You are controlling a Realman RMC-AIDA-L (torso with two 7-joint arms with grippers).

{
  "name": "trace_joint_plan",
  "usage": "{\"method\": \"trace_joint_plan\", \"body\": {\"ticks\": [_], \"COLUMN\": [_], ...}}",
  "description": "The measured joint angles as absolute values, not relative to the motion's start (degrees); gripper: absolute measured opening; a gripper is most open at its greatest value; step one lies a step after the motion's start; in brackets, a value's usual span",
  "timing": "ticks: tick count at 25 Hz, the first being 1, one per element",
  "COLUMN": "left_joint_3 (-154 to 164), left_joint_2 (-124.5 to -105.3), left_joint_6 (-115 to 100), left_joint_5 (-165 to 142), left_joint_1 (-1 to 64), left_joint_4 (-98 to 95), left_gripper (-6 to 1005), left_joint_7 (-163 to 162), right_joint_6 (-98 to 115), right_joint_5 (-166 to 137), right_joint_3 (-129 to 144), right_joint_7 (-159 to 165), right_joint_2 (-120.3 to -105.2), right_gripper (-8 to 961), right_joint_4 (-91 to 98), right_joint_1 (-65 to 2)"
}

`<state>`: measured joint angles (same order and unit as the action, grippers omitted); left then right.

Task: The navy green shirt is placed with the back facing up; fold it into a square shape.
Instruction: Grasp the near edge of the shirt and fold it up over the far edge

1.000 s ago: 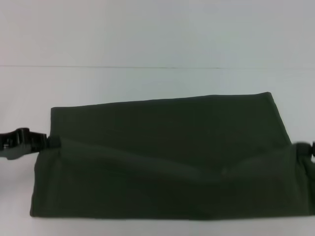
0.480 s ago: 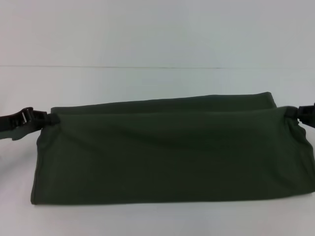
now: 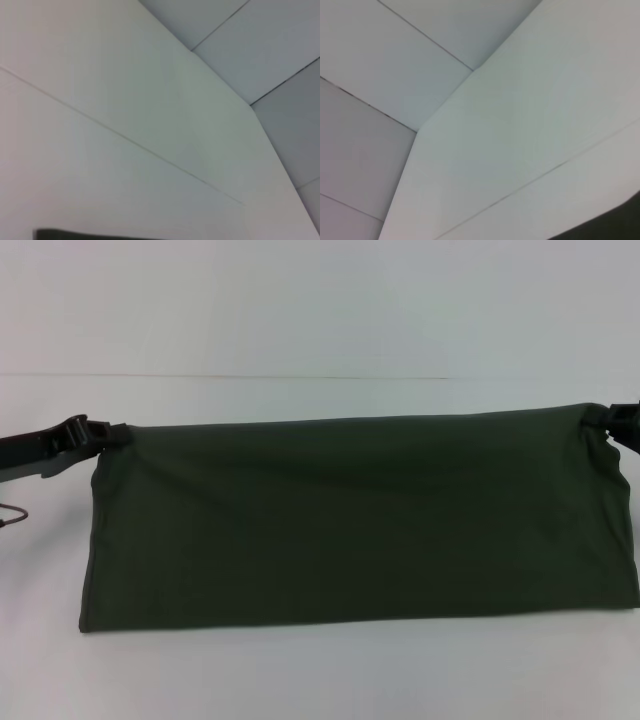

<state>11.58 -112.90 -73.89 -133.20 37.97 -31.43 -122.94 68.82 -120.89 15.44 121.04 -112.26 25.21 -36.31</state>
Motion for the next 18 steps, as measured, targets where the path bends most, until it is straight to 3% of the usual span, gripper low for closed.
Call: {"method": "trace_joint_plan", "body": {"ticks": [18], "left_joint_3": [13.6], "left_joint_2": [-116.3], "left_joint_6": [-61.0], "left_joint_5": [-132.5], "left_joint_1": [39.8], "left_joint_4": [-30.9], "left_gripper": [58], "left_joint_7": [-120.6], "right_joint_6": [57.0], "right_joint_5": [-120.7], "right_joint_3": [17.1], "right_joint_7": [117.0], "right_joint_2": [-116.36], "right_gripper": [40], "right_joint_4": [25.0], "right_joint_1": [-40.9]}}
